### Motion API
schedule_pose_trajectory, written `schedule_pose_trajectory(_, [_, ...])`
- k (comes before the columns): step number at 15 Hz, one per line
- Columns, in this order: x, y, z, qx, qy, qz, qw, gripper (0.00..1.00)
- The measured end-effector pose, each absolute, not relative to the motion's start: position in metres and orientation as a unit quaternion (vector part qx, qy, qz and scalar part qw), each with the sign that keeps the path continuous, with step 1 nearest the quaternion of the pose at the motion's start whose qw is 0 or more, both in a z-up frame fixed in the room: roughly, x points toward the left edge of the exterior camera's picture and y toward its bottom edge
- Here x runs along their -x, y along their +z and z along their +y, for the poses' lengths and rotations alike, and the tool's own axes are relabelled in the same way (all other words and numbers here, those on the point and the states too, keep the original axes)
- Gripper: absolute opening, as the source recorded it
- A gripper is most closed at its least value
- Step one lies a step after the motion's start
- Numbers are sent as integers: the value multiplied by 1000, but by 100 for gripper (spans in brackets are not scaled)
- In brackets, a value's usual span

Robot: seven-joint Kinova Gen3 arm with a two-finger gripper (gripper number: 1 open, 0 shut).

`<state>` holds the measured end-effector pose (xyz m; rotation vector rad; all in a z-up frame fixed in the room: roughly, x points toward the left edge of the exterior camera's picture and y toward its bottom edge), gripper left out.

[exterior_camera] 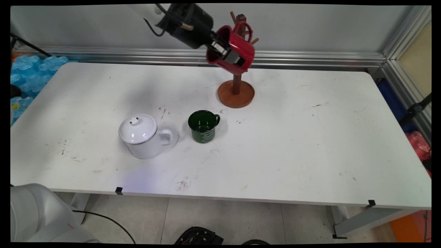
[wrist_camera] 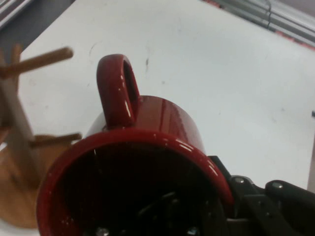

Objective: Place the picked object on the table

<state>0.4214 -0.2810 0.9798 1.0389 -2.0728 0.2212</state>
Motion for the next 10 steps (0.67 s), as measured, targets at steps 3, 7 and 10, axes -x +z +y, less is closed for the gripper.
schedule_pose_trajectory(3, [-435, 982, -272, -414, 94, -826, 370, 0])
schedule_pose_trajectory(7, [-456, 980, -266, -428, 103, -834, 333, 0])
schedule_pose_trajectory(10, [-470, 978, -267, -439, 110, -837, 307, 0])
